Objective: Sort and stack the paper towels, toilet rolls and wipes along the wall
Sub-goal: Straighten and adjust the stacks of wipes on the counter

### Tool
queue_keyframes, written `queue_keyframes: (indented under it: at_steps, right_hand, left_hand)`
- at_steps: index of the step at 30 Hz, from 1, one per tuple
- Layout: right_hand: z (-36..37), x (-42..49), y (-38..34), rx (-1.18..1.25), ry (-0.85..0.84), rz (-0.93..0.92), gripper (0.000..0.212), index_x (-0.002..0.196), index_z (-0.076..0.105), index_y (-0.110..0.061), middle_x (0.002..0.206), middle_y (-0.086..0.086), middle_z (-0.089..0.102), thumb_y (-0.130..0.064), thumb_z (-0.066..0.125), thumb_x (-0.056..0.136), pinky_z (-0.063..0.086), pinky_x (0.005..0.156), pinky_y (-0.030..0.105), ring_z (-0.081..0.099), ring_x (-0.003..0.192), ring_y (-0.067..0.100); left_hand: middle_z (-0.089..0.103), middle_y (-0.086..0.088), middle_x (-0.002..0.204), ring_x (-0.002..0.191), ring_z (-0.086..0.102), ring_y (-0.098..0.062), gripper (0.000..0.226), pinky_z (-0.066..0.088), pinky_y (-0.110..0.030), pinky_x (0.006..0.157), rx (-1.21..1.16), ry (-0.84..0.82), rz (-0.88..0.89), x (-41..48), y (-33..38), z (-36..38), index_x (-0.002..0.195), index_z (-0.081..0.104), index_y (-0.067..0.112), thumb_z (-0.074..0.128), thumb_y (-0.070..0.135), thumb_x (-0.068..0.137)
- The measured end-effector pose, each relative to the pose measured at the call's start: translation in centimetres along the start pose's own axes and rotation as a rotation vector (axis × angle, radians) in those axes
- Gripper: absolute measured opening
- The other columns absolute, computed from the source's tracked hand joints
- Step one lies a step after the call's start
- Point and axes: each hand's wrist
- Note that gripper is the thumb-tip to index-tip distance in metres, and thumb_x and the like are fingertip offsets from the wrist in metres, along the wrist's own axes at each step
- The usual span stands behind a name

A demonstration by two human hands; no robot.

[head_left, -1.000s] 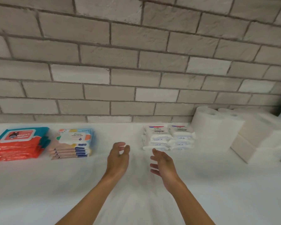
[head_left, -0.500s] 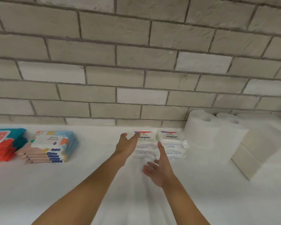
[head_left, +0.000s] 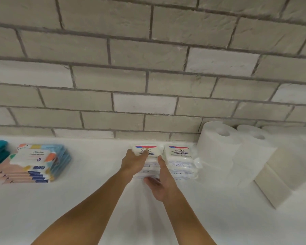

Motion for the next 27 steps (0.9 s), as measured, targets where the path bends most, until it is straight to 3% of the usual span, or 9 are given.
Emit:
queue_keyframes:
  at_steps: [7,16,20,23,27]
  right_hand:
    - [0.4,-0.5,0.1,-0.027,-0.016,-0.010,0.036,0.110,0.064,-0.010,0.107,0.016,0.071,-0.035,0.071,0.087,0.054,0.094,0.039,0.068,0.098,0.027]
    - [1.6,0.3,1.7,-0.136,-0.089,-0.007,0.041,0.115,0.068,-0.011,0.109,0.013,0.073,-0.040,0.068,0.087,0.056,0.089,0.034,0.068,0.104,0.026]
    - [2.6,0.7,2.5,-0.192,-0.104,0.002,0.041,0.115,0.069,-0.011,0.109,0.013,0.073,-0.041,0.068,0.087,0.056,0.090,0.035,0.068,0.106,0.027]
    - [3.3,0.7,3.0,-0.212,-0.106,0.017,0.039,0.114,0.068,-0.010,0.106,0.014,0.073,-0.040,0.068,0.088,0.058,0.084,0.034,0.070,0.095,0.026]
    - [4.6,0.7,3.9,-0.263,-0.108,0.039,0.039,0.110,0.068,-0.008,0.101,0.016,0.073,-0.040,0.068,0.088,0.058,0.085,0.038,0.070,0.089,0.028]
  left_hand:
    - [0.072,0.000,0.105,0.093,0.068,-0.020,0.045,0.053,-0.028,0.070,0.027,0.001,0.011,0.2,-0.5,-0.9,0.116,0.063,0.024,0.062,0.053,0.082]
    - [0.074,0.004,0.100,0.096,0.069,-0.020,0.032,0.055,-0.042,0.093,-0.064,0.009,0.039,0.2,-1.8,-3.6,0.105,0.069,0.028,0.067,0.050,0.082]
    - [0.074,0.001,0.104,0.097,0.069,-0.020,0.033,0.054,-0.041,0.094,-0.110,0.031,0.046,0.4,-2.5,-5.2,0.111,0.068,0.024,0.063,0.048,0.089]
    - [0.072,-0.002,0.109,0.099,0.067,-0.021,0.032,0.054,-0.037,0.090,-0.147,0.048,0.029,0.6,-2.8,-6.4,0.116,0.067,0.022,0.057,0.043,0.094]
    - [0.071,-0.002,0.103,0.091,0.065,-0.019,0.023,0.045,-0.029,0.069,-0.265,0.070,-0.016,0.5,-3.2,-8.3,0.109,0.067,0.021,0.050,0.031,0.096]
Point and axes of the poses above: each hand's wrist, its own x-axis towards the middle knuckle, its own z-axis out of the palm, y = z × x
